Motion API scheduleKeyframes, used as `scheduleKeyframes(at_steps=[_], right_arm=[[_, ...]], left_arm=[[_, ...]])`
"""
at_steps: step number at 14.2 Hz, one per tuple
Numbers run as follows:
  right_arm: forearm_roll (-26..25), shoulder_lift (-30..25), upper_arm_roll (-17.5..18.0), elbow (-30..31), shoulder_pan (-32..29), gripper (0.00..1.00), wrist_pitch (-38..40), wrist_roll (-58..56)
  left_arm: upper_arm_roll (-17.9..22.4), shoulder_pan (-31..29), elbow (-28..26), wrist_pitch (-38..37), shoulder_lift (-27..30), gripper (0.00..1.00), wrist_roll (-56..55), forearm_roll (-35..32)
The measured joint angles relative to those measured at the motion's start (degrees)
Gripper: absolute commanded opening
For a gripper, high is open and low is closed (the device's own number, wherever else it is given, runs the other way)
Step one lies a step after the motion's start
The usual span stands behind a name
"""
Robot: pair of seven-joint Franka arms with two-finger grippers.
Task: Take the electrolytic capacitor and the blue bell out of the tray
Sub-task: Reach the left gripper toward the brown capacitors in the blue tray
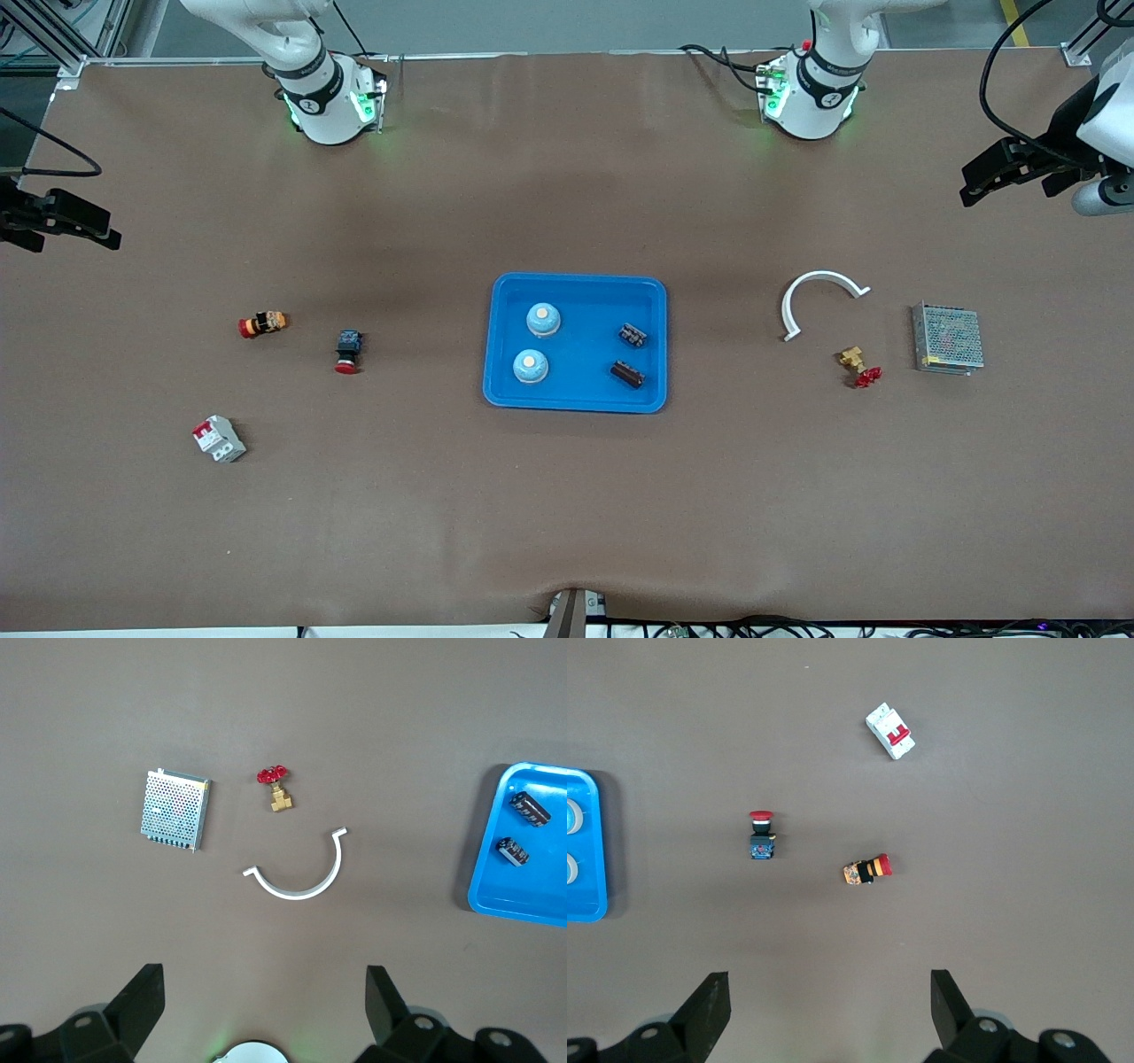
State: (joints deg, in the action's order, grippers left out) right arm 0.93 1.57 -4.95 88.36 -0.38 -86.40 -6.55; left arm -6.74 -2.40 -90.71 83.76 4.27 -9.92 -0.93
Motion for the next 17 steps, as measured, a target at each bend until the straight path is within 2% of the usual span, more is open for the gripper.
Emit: scheduleKeyframes(at_steps=[8, 13, 17], right_arm=[[-0.92, -0.29, 1.32, 0.07, -0.23, 1.00, -0.07, 0.00], [-0.93, -0.29, 2.05, 0.27, 0.50, 1.00, -0.03, -0.02], [-0.93, -0.29, 2.35, 0.50, 2.92, 1.00, -0.05, 0.01]], left_arm=[[-0.61, 0.17, -0.17, 1.93, -1.91, 1.00, -2.11, 1.01], [-7.75, 1.03, -2.14, 11.12, -10.26, 1.00, -18.73, 3.36], [-14.33, 1.34, -8.35, 24.32, -15.11, 1.00, -32.76, 3.35]])
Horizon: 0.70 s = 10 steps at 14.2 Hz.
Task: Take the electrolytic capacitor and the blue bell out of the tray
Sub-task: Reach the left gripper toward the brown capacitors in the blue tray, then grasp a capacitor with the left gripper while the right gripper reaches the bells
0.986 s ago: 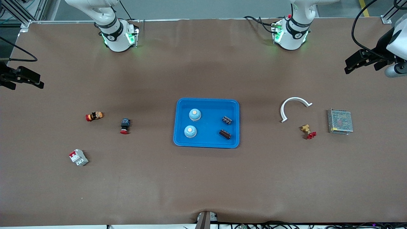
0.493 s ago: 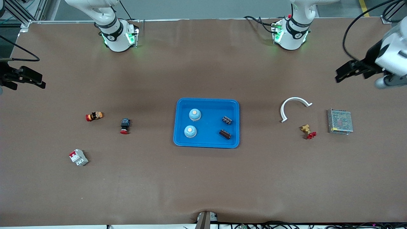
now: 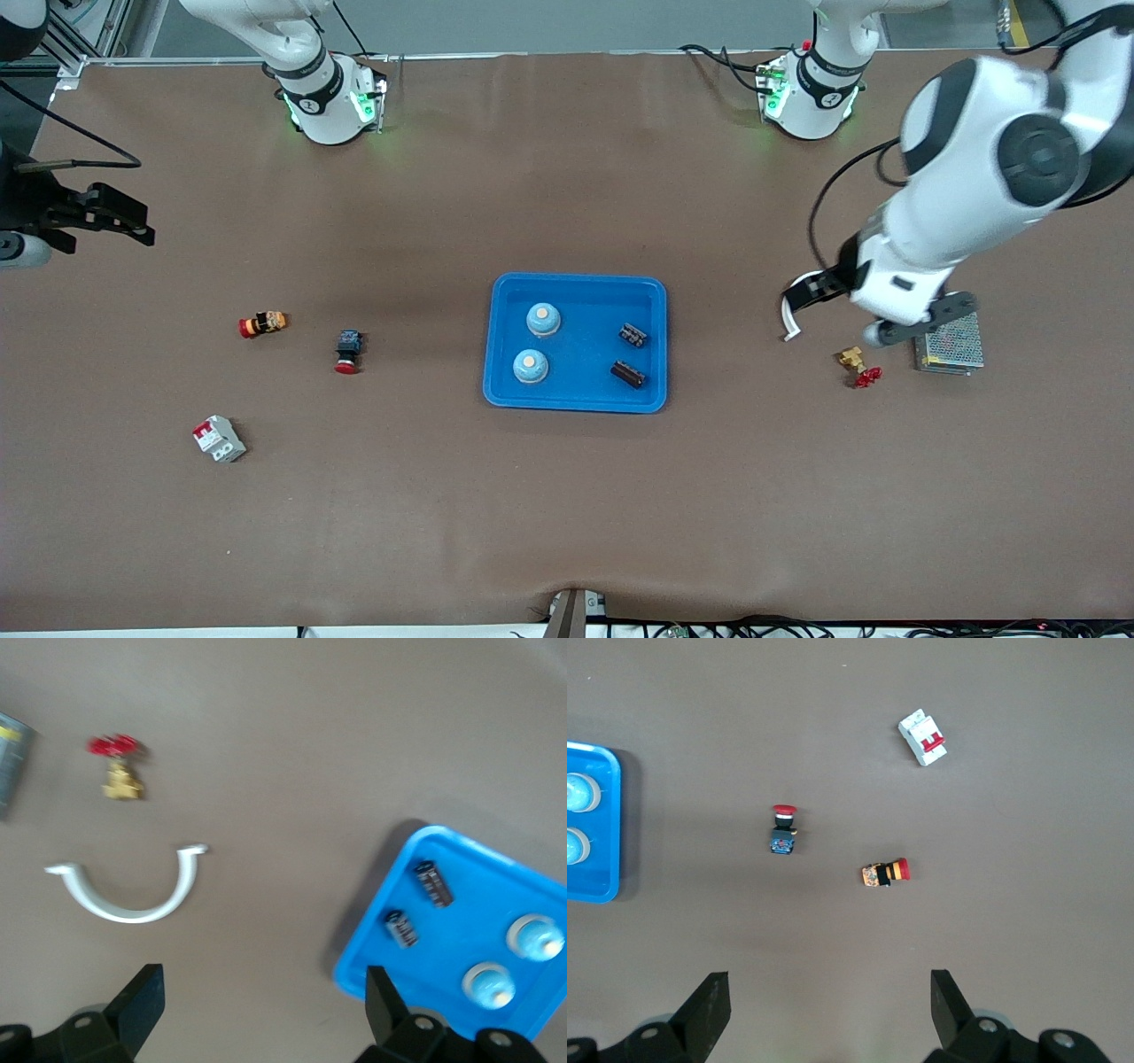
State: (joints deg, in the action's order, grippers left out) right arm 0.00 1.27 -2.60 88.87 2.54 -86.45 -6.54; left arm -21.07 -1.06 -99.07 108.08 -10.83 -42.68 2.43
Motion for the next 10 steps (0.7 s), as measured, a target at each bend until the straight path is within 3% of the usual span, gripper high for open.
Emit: scheduleKeyframes(at_steps=[5, 10], right_arm=[[0.24, 0.11, 0.04, 0.56, 2.12, 1.00, -0.57, 0.29], [3.18, 1.93, 0.20, 1.07, 6.00, 1.00, -3.22, 6.27]], left_arm=[[-2.09, 4.64, -3.90, 10.70, -5.15, 1.00, -15.91, -0.64], [-2.12, 11.00, -4.21, 17.77, -13.07, 1.00, -34.69, -7.82]])
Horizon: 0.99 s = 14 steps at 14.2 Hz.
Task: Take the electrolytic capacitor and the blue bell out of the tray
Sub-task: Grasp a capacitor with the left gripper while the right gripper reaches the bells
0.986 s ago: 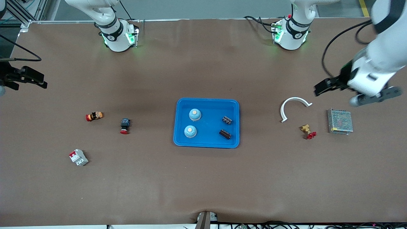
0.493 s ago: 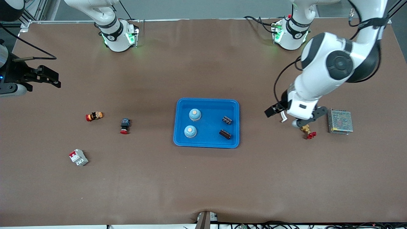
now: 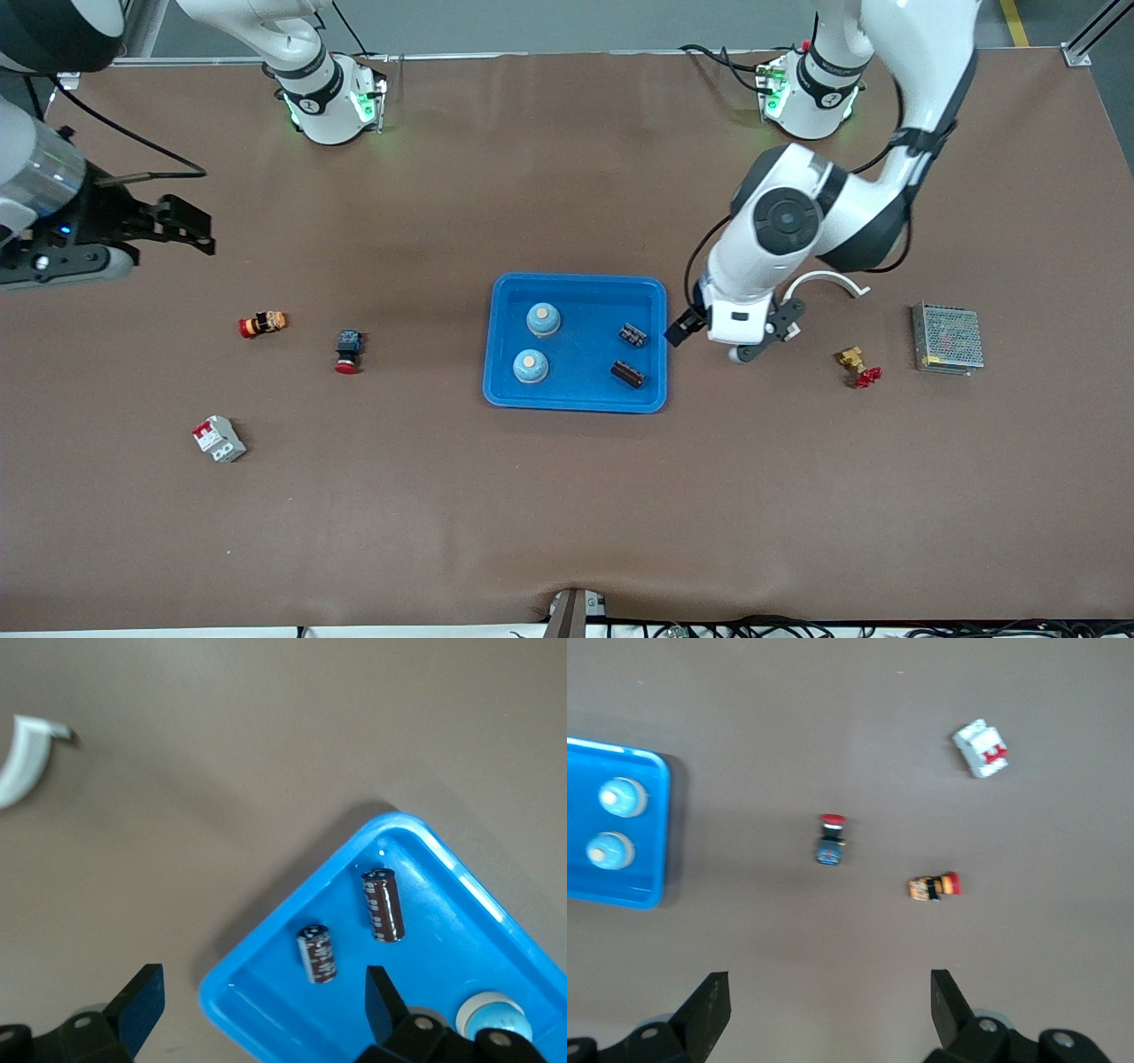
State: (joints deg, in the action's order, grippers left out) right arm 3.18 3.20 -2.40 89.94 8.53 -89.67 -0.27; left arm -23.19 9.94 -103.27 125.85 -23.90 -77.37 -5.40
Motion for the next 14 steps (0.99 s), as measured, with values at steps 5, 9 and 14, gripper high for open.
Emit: scheduleKeyframes(at_steps=[5, 9, 14], right_arm=[[0.99, 2.91, 0.14, 0.02, 5.10, 1.00, -3.25, 8.49], [1.05, 4.99, 0.24, 0.07, 10.01, 1.00, -6.76, 16.41], [1.05, 8.73, 0.27, 0.22, 15.71, 1.00, -12.07, 24.62]], left_arm=[[0.00, 3.64, 0.07, 4.58, -5.63, 0.83, -11.79, -5.39], [0.00, 5.61, 0.79, 8.11, -9.24, 0.76, -18.05, -8.48], [0.01, 7.44, 3.03, 8.52, -13.58, 0.66, -24.33, -12.73]])
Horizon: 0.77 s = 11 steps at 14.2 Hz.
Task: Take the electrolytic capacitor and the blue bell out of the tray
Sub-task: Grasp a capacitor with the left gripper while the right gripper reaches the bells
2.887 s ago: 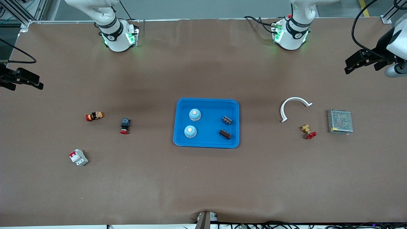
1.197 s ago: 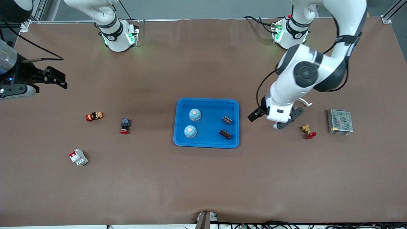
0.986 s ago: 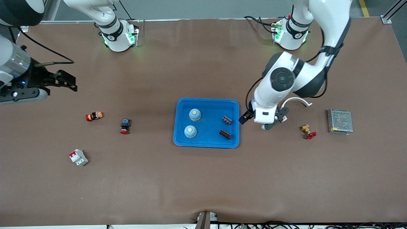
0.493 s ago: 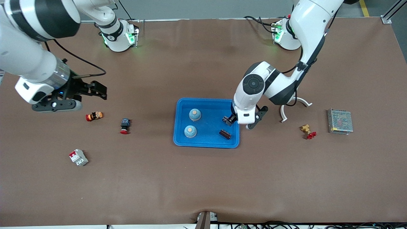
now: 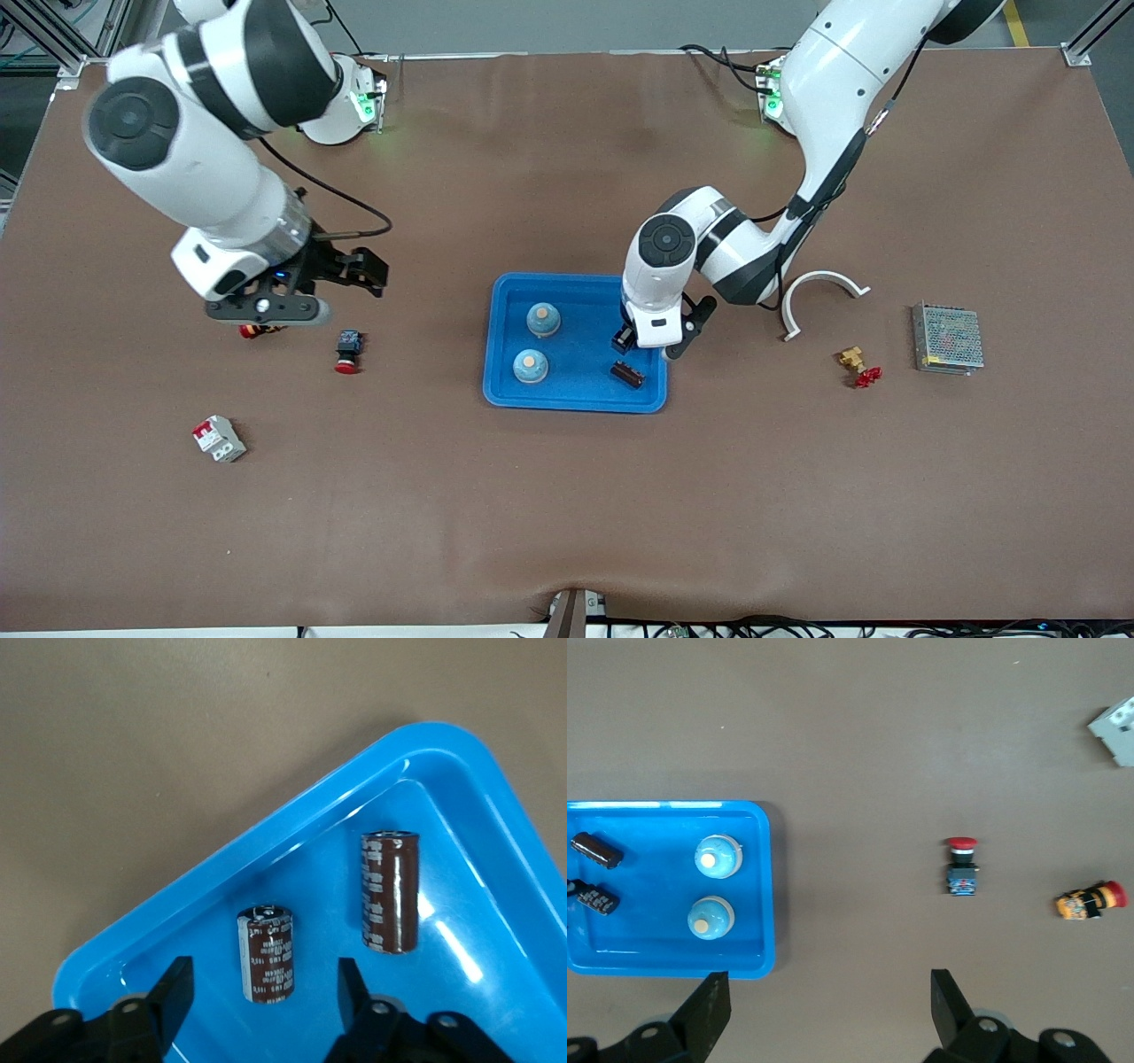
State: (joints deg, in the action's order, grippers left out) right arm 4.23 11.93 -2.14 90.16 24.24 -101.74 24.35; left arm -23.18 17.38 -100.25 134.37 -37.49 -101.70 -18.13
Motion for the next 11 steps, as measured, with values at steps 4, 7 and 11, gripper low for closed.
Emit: scheduleKeyframes(at_steps=[4, 7, 11], right_arm=[[0.00, 1.87, -0.02, 0.19, 2.01, 1.00, -1.82, 4.01], [0.00, 3.19, -0.02, 0.52, 3.67, 1.00, -3.61, 6.49], [0.00, 5.38, -0.02, 0.58, 6.07, 1.00, -6.04, 8.84]], left_arm=[[0.01, 0.11, 0.29, 0.16, -1.69, 0.64, -0.57, -0.09], [0.01, 0.21, 0.39, 1.40, -2.41, 0.56, -0.78, -0.10], [0.04, 0.23, 0.52, 1.63, -3.41, 0.26, -0.82, -0.10]])
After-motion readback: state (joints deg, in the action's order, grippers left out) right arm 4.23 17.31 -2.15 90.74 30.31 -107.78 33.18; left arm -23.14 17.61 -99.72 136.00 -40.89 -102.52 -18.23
